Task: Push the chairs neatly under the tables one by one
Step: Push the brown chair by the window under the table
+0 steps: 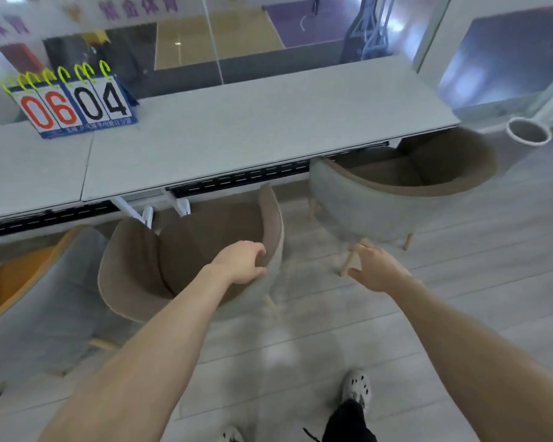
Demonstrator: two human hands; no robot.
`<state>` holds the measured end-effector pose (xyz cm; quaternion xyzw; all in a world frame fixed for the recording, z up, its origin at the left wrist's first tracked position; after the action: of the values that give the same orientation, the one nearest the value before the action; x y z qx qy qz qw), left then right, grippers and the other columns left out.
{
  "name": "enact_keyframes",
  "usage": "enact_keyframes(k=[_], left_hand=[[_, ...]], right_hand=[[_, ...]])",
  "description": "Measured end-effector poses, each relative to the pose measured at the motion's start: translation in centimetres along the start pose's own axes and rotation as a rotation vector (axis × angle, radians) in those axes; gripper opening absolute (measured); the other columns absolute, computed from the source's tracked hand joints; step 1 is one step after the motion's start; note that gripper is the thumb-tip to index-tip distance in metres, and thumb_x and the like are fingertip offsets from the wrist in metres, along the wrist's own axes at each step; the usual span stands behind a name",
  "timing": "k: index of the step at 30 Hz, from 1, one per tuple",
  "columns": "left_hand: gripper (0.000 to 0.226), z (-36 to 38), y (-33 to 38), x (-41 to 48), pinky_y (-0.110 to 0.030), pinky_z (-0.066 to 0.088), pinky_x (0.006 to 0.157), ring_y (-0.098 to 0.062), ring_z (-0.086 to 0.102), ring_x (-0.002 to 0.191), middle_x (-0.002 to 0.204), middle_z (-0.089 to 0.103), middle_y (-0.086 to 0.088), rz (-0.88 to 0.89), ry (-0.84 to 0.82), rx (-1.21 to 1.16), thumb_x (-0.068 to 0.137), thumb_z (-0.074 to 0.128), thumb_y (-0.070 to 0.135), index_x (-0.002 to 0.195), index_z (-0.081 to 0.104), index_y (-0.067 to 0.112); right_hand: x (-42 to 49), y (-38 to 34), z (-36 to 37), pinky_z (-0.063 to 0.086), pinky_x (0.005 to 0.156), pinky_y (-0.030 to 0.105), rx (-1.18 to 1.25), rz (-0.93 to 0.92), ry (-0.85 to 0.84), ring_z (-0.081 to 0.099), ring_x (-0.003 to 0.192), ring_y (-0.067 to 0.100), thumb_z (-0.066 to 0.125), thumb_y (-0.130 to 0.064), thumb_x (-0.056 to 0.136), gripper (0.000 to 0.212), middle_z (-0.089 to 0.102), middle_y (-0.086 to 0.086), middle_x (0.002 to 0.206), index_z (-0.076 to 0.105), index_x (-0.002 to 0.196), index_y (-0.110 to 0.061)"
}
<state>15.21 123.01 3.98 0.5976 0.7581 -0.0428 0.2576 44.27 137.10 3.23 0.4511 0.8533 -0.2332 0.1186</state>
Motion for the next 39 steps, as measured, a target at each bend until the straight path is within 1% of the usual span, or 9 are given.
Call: enact_keyframes(k=[4,9,15,24,28,31,33,36,39], left_hand=[[0.059,-0.8,9.9,5.4,-0.042,0.048,0.111,-0.026,0.059,0.135,0.148,0.064,-0.002,0.027,-0.007,0.008,0.095,0.076,0.052,0.145,0.06,0.024],[0.061,-1.5,19.5,11.8,-0.042,0.047,0.113,-0.026,0.055,0.14,0.153,0.058,-0.003,0.054,-0.022,0.031,0.099,0.072,0.049,0.151,0.055,0.023],[0.063,-2.5,25.9,19.8,-0.046,0.048,0.113,-0.026,0.054,0.139,0.153,0.057,0.0,0.058,-0.012,0.029,0.097,0.073,0.049,0.152,0.053,0.026],[0.094,-2.2,33.4,34.6,-0.048,0.044,0.115,-0.027,0.052,0.141,0.154,0.057,-0.001,0.141,-0.007,0.092,0.079,0.083,0.064,0.158,0.046,0.028],[0.101,-1.4,35.3,37.8,-0.049,0.04,0.119,-0.027,0.052,0.143,0.155,0.056,0.0,0.12,-0.082,0.105,0.075,0.083,0.069,0.16,0.042,0.03],[0.102,0.0,35.7,39.1,-0.048,0.039,0.118,-0.027,0.054,0.14,0.152,0.058,0.0,0.065,-0.141,0.128,0.074,0.082,0.068,0.161,0.04,0.032],[0.101,1.5,35.6,39.6,-0.049,0.035,0.119,-0.027,0.054,0.138,0.148,0.059,0.0,0.021,-0.175,0.114,0.072,0.081,0.067,0.16,0.041,0.035],[0.097,3.8,35.9,39.8,-0.058,0.019,0.127,-0.027,0.047,0.143,0.147,0.058,0.001,-0.062,-0.135,0.08,0.071,0.08,0.069,0.156,0.044,0.038],[0.091,5.0,36.3,39.9,-0.063,0.006,0.129,-0.027,0.042,0.146,0.144,0.06,0.006,-0.151,-0.057,0.046,0.069,0.082,0.071,0.15,0.051,0.042]], right_hand=[[-0.2,9.6,-5.1,0.045,0.115,0.045,-0.013,0.029,0.013,0.054,0.142,0.034,0.07,-0.034,0.104,0.06,0.056,0.01,0.157,0.05,0.158,-0.015],[0.9,20.5,-10.2,0.05,0.114,0.049,0.03,0.113,0.037,0.058,0.138,0.034,0.074,-0.036,0.102,0.067,0.057,0.01,0.156,0.048,0.16,-0.014],[5.9,28.3,-14.4,0.042,0.121,0.048,-0.009,0.108,0.052,0.047,0.149,0.035,0.079,-0.035,0.098,0.077,0.049,0.011,0.164,0.044,0.163,-0.012],[14.3,36.6,-19.0,0.039,0.126,0.046,-0.069,0.085,0.031,0.033,0.159,0.029,0.089,-0.031,0.087,0.094,0.039,0.007,0.171,0.039,0.165,-0.012],[16.6,39.5,-19.7,0.026,0.133,0.045,-0.119,0.058,-0.042,0.021,0.165,0.027,0.092,-0.041,0.083,0.108,0.03,0.006,0.176,0.033,0.168,-0.013],[19.4,41.1,-19.1,0.01,0.137,0.047,-0.272,-0.035,-0.121,0.01,0.168,0.025,0.092,-0.059,0.075,0.125,0.021,0.005,0.18,0.026,0.171,-0.014],[21.4,41.8,-18.5,0.003,0.137,0.048,-0.363,-0.096,-0.172,0.007,0.168,0.025,0.09,-0.065,0.074,0.127,0.021,0.005,0.18,0.025,0.171,-0.014],[24.1,42.4,-17.8,0.002,0.137,0.05,-0.455,-0.188,-0.177,0.023,0.164,0.026,0.085,-0.076,0.07,0.122,0.042,0.004,0.169,0.039,0.166,-0.018],[26.0,42.5,-17.1,0.014,0.133,0.052,-0.512,-0.278,-0.148,0.049,0.143,0.026,0.075,-0.09,0.062,0.108,0.063,-0.001,0.143,0.056,0.148,-0.028]])
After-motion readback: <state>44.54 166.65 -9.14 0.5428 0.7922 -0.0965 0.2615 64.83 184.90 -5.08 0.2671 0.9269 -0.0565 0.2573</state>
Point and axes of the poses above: each hand's wrist, its own x-axis towards the middle knuckle, its own z-axis out of the palm, y = z × x, the point moved 6 cm from there along x, towards the middle knuckle
